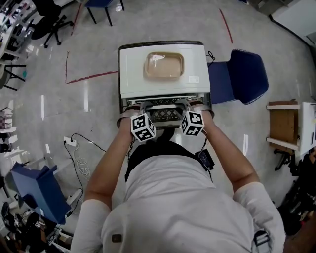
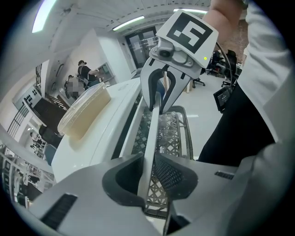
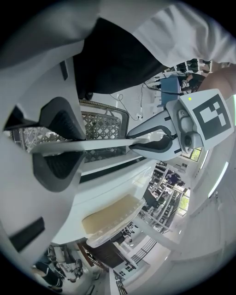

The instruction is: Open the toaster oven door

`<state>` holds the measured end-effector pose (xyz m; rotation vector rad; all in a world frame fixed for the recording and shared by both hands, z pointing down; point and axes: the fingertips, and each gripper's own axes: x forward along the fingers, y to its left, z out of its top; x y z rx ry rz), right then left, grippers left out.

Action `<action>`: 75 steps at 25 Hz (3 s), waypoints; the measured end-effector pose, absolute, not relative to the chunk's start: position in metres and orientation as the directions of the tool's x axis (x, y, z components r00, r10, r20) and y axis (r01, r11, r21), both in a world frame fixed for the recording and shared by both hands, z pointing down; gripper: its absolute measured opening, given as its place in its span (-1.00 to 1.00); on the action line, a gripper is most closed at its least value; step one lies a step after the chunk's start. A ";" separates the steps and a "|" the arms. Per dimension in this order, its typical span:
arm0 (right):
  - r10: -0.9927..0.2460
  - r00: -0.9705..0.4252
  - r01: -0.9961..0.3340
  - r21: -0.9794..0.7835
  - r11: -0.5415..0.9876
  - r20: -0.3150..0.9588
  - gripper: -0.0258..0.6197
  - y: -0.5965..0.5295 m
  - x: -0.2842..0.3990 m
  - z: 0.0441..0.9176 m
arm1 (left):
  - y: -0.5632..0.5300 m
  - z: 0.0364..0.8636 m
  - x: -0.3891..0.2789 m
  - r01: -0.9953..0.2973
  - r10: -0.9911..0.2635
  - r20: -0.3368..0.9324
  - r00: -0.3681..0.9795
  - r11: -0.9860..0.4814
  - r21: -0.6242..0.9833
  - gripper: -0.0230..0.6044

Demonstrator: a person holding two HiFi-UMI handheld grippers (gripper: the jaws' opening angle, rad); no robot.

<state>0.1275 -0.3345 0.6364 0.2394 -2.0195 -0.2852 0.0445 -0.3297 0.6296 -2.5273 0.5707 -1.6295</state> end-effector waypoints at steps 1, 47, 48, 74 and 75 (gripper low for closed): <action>-0.299 -0.437 -0.047 0.310 0.949 0.848 -0.63 -0.333 0.128 0.637 | -0.328 0.631 0.045 -0.261 -0.351 0.862 0.365 -0.928 -0.268 -0.62; -0.741 -0.323 -0.012 0.780 0.626 0.589 -0.68 -0.189 0.156 0.759 | -0.181 0.755 0.073 -0.207 -0.718 0.672 0.181 -0.696 -0.687 -0.65; -0.739 -0.326 -0.011 0.779 0.627 0.590 -0.68 -0.186 0.157 0.764 | -0.180 0.760 0.074 -0.210 -0.723 0.667 0.178 -0.690 -0.692 -0.64; -0.780 -0.333 -0.034 0.820 0.572 0.530 -0.66 -0.160 0.166 0.875 | -0.155 0.869 0.082 -0.187 -0.819 0.543 0.186 -0.572 -0.799 -0.63; -0.781 -0.333 -0.043 0.820 0.571 0.528 -0.66 -0.160 0.165 0.880 | -0.155 0.874 0.082 -0.190 -0.820 0.540 0.189 -0.570 -0.799 -0.64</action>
